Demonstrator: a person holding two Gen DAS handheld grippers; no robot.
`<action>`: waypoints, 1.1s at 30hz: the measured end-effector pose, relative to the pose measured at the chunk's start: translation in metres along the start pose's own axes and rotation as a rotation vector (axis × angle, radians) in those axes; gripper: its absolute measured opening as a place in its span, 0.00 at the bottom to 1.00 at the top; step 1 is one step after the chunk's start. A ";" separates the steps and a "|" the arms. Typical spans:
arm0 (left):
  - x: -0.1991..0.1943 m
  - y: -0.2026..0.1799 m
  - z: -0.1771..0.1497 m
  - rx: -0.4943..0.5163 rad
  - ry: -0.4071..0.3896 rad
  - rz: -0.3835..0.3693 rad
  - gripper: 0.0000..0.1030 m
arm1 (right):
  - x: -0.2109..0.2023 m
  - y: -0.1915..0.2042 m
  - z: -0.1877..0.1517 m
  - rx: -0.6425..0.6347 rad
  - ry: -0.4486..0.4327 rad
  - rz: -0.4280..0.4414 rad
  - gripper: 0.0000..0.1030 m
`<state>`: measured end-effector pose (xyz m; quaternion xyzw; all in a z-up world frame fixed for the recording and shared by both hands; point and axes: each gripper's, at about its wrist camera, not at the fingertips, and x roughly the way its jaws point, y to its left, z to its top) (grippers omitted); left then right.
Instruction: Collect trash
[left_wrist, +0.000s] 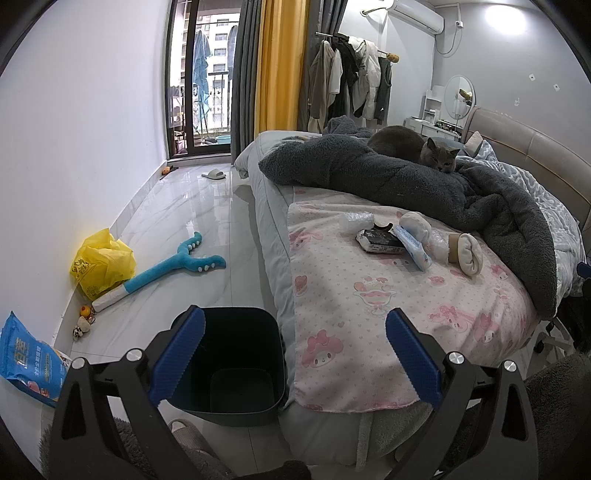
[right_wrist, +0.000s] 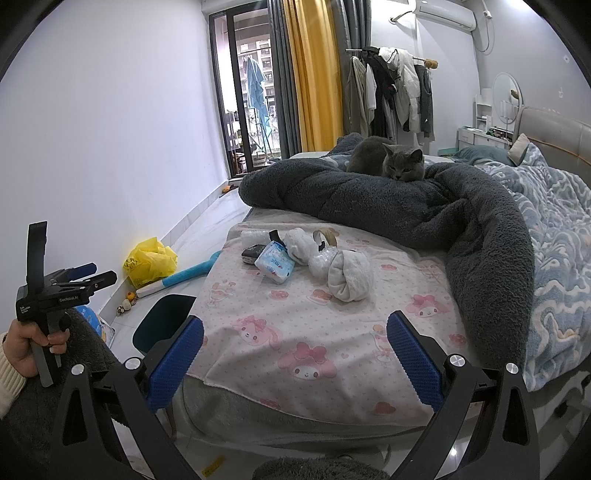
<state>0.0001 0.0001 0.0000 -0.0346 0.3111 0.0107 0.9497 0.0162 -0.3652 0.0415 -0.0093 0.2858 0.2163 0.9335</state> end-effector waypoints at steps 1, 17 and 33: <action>0.000 0.000 0.000 0.000 0.000 0.000 0.97 | 0.000 0.000 0.000 0.000 0.000 0.000 0.97; 0.000 0.000 0.000 -0.002 0.004 -0.004 0.97 | -0.002 -0.002 0.000 0.003 0.000 0.001 0.97; 0.007 0.006 -0.001 0.024 0.017 0.021 0.97 | -0.001 -0.025 0.012 0.052 0.040 -0.013 0.97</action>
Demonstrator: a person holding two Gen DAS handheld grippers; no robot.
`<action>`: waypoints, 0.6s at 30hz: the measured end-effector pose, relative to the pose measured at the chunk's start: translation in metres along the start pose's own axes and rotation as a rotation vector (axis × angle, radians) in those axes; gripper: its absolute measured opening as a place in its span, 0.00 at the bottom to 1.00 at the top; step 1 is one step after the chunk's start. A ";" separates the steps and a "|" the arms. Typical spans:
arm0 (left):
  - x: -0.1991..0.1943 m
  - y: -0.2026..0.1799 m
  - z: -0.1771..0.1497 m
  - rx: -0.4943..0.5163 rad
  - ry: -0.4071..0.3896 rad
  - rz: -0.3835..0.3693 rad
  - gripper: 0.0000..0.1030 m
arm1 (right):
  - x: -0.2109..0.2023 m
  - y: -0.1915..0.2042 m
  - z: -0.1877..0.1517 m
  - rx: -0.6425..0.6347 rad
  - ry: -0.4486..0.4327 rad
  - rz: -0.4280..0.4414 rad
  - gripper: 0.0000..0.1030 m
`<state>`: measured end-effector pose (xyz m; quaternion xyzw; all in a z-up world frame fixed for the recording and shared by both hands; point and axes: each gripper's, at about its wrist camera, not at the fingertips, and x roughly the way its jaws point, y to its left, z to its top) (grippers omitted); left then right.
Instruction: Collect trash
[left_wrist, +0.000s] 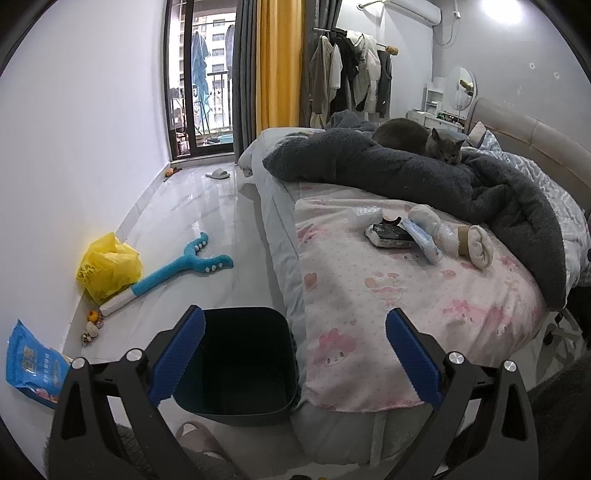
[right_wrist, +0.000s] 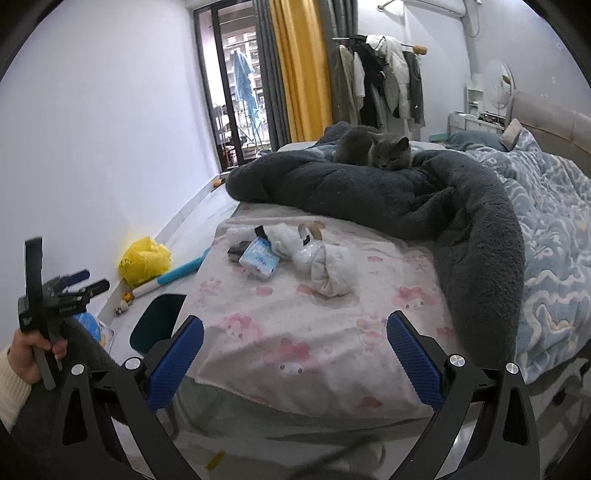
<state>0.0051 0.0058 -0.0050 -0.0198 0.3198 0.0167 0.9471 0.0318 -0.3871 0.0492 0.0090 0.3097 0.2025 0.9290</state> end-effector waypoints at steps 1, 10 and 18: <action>0.002 0.002 0.002 -0.006 0.007 0.000 0.97 | 0.003 -0.002 0.002 0.004 -0.003 0.004 0.97; 0.008 -0.005 0.022 0.019 -0.014 -0.020 0.96 | 0.055 -0.005 0.025 -0.024 -0.017 0.038 0.97; 0.041 -0.022 0.028 0.086 0.040 -0.100 0.95 | 0.109 -0.021 0.037 -0.030 0.012 0.038 0.97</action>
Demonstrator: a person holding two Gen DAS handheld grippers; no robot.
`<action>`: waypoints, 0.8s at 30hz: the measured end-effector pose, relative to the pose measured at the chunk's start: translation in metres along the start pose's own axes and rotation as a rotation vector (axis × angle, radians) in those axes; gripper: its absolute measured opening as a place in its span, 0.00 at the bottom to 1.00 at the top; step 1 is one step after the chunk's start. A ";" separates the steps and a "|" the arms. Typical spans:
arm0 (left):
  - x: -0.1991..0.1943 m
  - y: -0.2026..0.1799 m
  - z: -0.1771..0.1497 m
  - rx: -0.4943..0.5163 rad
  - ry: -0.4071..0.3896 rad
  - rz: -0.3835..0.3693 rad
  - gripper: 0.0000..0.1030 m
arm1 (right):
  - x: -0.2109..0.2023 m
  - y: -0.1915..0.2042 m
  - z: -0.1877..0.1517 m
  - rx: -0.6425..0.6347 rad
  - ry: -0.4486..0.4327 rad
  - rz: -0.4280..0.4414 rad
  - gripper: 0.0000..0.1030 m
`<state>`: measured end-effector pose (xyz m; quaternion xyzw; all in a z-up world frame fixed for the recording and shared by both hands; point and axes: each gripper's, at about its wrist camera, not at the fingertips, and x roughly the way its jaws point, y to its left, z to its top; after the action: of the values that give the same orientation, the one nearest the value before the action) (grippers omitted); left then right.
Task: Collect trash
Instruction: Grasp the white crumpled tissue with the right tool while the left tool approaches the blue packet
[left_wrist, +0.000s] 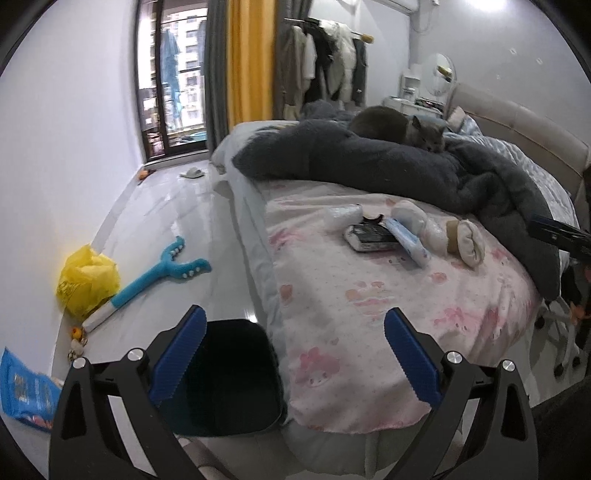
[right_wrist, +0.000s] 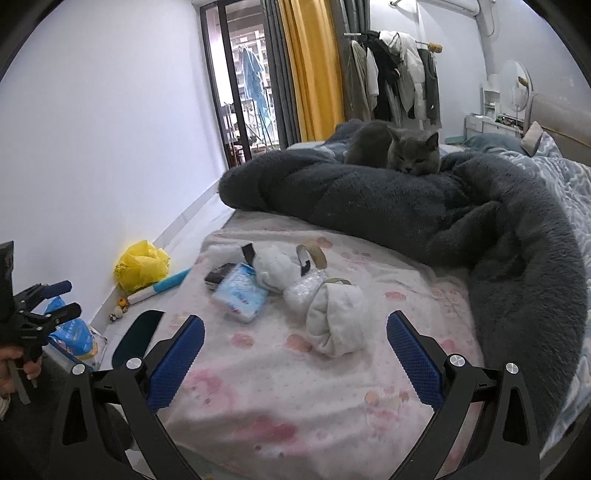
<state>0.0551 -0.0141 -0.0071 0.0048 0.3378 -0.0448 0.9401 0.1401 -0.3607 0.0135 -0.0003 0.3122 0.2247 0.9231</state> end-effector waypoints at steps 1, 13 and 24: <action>0.003 -0.002 0.001 0.003 0.002 -0.023 0.95 | 0.006 -0.003 -0.001 0.001 0.009 -0.004 0.96; 0.064 -0.046 0.029 0.122 0.059 -0.242 0.78 | 0.056 -0.033 -0.007 0.132 0.075 0.050 0.81; 0.107 -0.066 0.041 0.107 0.113 -0.325 0.65 | 0.084 -0.049 -0.013 0.166 0.128 0.036 0.79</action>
<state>0.1578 -0.0901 -0.0418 0.0025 0.3836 -0.2135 0.8985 0.2126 -0.3719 -0.0524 0.0675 0.3880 0.2143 0.8938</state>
